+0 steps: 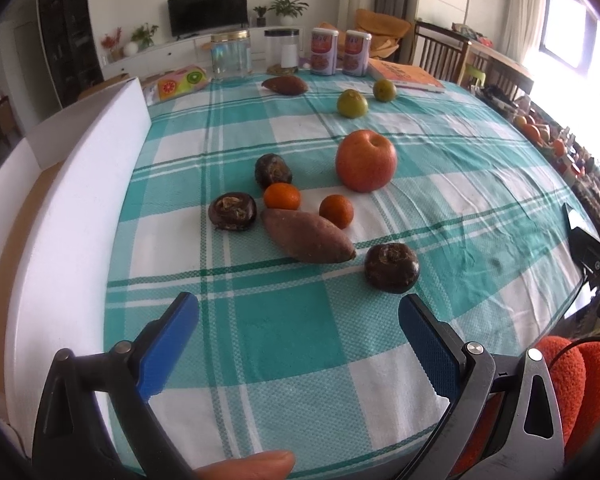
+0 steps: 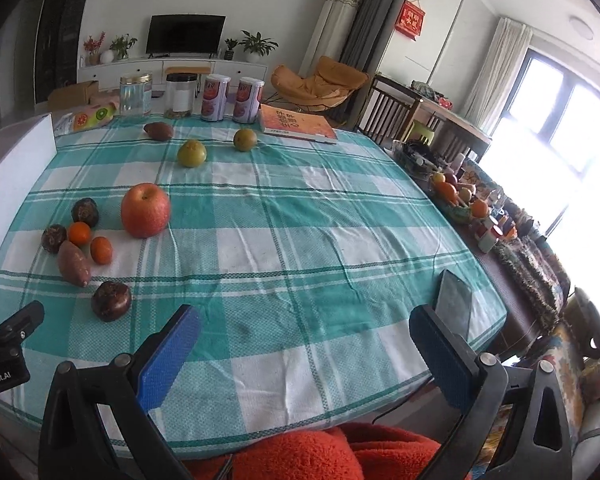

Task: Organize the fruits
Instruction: 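Move both grippers toward the fruits on the plaid tablecloth, then grasp the sweet potato with the left gripper while the right grasps a dark round fruit, then carry both fruits over the cardboard box and open both grippers, then move both empty grippers back over the fruits on the table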

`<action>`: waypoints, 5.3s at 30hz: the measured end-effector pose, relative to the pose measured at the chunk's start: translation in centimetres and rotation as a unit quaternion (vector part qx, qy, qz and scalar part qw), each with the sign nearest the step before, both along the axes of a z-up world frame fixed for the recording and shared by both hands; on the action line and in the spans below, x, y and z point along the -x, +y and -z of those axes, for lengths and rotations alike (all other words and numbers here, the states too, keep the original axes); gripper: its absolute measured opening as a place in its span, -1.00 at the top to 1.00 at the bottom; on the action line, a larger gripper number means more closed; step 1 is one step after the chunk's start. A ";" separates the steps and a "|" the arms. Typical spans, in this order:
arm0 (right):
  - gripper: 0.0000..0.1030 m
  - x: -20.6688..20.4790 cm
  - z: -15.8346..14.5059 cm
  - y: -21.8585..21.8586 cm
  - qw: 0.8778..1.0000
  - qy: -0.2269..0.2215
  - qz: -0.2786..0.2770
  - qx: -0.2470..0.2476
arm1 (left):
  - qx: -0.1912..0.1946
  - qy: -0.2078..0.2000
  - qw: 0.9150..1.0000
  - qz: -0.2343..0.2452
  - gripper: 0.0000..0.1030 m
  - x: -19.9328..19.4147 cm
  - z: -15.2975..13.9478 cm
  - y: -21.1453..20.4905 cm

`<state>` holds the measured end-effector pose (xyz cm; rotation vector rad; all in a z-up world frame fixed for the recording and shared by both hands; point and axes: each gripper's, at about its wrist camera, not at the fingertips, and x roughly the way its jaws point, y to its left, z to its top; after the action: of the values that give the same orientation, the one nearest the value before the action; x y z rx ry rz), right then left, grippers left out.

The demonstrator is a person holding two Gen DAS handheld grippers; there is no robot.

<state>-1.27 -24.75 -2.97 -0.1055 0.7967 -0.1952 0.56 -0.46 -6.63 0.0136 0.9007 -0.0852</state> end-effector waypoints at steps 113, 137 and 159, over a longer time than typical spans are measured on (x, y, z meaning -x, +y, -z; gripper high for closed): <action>0.09 -1.9 -1.4 38.8 0.823 0.171 -0.484 -0.243 | 0.085 0.022 0.967 -0.239 0.19 5.5 -3.8 30.4; -0.77 -5.6 2.4 8.0 0.984 -0.003 -0.093 -0.151 | -0.057 -0.068 0.995 -0.051 -0.54 0.2 -4.7 13.9; -0.78 -5.4 6.3 -0.2 0.990 0.017 0.034 -0.133 | -0.071 -0.049 0.995 -0.058 -0.54 1.8 -3.8 11.2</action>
<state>4.18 -24.93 -9.31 0.1710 0.8539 -0.1503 -1.21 10.75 -2.80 0.0971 0.8071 0.0872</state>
